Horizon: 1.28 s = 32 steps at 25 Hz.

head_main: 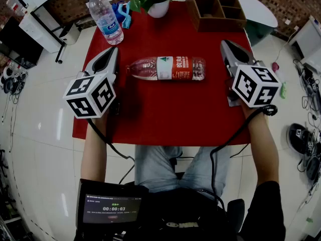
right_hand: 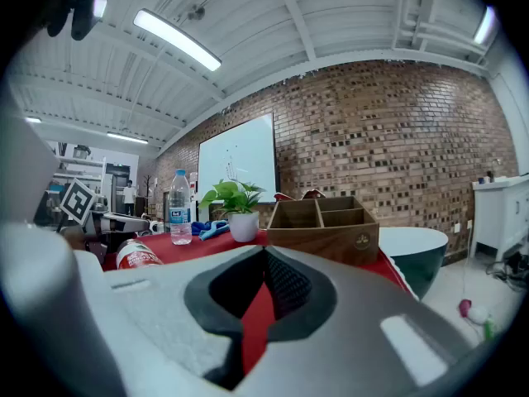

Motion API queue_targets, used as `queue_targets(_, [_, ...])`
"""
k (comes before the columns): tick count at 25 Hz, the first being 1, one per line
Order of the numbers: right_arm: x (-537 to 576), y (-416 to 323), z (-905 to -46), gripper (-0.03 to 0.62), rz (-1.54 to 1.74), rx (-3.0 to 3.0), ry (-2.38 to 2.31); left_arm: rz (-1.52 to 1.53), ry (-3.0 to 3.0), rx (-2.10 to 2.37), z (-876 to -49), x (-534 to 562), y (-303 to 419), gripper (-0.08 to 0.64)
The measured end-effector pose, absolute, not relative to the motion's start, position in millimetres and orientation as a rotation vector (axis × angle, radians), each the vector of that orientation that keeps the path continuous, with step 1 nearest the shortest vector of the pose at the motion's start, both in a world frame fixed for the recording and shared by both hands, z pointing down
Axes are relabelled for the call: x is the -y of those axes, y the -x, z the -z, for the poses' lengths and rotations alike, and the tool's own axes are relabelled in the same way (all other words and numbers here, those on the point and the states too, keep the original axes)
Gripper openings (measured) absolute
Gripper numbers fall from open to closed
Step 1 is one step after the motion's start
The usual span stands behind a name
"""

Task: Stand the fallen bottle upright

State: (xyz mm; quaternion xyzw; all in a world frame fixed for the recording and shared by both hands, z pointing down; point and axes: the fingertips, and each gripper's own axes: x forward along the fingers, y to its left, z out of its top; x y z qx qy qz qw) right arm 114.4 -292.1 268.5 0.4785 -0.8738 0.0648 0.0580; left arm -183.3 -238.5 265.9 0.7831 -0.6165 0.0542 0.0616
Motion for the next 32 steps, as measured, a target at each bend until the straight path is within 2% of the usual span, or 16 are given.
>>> queue_targets(9, [287.1, -104.9, -268.5, 0.017, -0.175, 2.714, -1.32, -0.161, -2.364, 1.861, -268.5, 239.2, 182.7, 0.006])
queue_targets(12, [277.8, -95.4, -260.9, 0.207, -0.101, 2.755, -1.178, -0.164, -2.365, 1.859, -268.8, 238.2, 182.7, 0.006])
queue_targets(14, [268.7, -84.3, -249.5, 0.265, -0.036, 2.758, -1.046, -0.166, -2.366, 1.856, -268.0, 238.5, 182.3, 0.006])
queue_targets(17, [243.6, -48.4, -235.4, 0.316, 0.181, 2.656, -0.701, -0.166, -2.365, 1.853, -267.8, 238.5, 182.1, 0.006])
queue_targets(23, [194.9, 21.4, -271.2, 0.336, 0.58, 2.093, -0.101, -0.163, -2.362, 1.854, -268.7, 238.9, 181.8, 0.006])
queue_targets(32, [190.1, 43.3, -329.0, 0.334, 0.575, 1.715, 0.126, -0.166, -2.367, 1.842, -269.2, 241.3, 180.5, 0.006])
